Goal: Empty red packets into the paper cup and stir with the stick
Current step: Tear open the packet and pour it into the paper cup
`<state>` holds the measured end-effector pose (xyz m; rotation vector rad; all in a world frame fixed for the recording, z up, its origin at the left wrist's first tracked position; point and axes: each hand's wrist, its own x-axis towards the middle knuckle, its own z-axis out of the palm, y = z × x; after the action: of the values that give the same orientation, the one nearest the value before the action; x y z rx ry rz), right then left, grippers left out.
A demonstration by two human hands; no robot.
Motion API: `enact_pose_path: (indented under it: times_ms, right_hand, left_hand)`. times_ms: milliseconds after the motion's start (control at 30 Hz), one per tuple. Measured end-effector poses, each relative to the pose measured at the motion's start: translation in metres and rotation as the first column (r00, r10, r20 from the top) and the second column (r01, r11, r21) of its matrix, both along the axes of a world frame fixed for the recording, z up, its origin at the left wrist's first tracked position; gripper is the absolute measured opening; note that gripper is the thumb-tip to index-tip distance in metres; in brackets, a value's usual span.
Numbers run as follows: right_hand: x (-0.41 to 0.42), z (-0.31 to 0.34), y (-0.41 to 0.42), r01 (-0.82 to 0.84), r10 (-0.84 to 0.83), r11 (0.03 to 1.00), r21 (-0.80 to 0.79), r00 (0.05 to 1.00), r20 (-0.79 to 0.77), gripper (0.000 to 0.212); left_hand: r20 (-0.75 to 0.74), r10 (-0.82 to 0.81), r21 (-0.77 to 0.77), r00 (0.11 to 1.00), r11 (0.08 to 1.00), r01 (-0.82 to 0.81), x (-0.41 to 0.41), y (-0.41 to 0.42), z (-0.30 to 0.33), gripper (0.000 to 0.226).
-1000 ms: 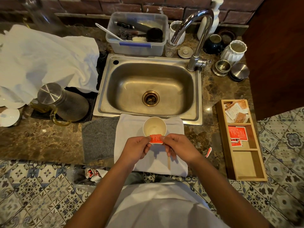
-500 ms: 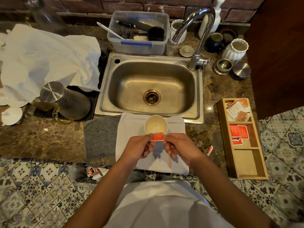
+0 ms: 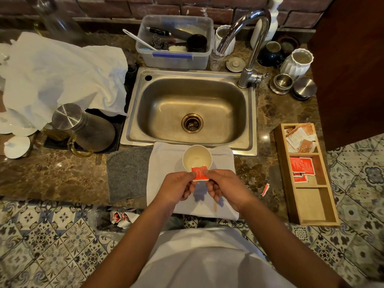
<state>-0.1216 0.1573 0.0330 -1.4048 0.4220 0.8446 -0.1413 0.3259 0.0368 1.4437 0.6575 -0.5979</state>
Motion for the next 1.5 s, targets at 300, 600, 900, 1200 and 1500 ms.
enact_pose_path:
  times_ms: [300,600,900,1200,1500]
  right_hand:
    - [-0.002,0.000,-0.001,-0.017,0.017,1.000,-0.015,0.999,0.033,0.029]
    - [-0.006,-0.005,0.002,-0.048,0.049,0.999,-0.020,0.997,0.052,0.030]
    - [-0.008,-0.008,-0.009,0.038,-0.041,0.999,0.038,0.995,0.087,0.020]
    - [-0.012,-0.008,-0.024,0.098,-0.111,0.985,0.140,0.990,0.089,0.028]
    - [-0.041,-0.007,-0.083,-0.061,0.041,0.995,0.080,0.973,0.226,0.022]
  left_hand:
    - [0.018,-0.028,0.000,0.999,1.000,0.028,-0.003,-0.002,0.000,0.036]
    - [0.029,-0.020,-0.007,0.999,1.000,0.021,-0.008,-0.003,0.000,0.030]
    - [0.108,-0.121,0.017,0.987,0.993,0.120,-0.012,-0.006,0.005,0.025]
    - [0.195,-0.118,0.066,0.974,0.992,0.107,-0.016,-0.020,0.008,0.032]
    - [0.196,-0.260,0.129,0.945,0.963,0.238,-0.015,-0.058,0.000,0.035]
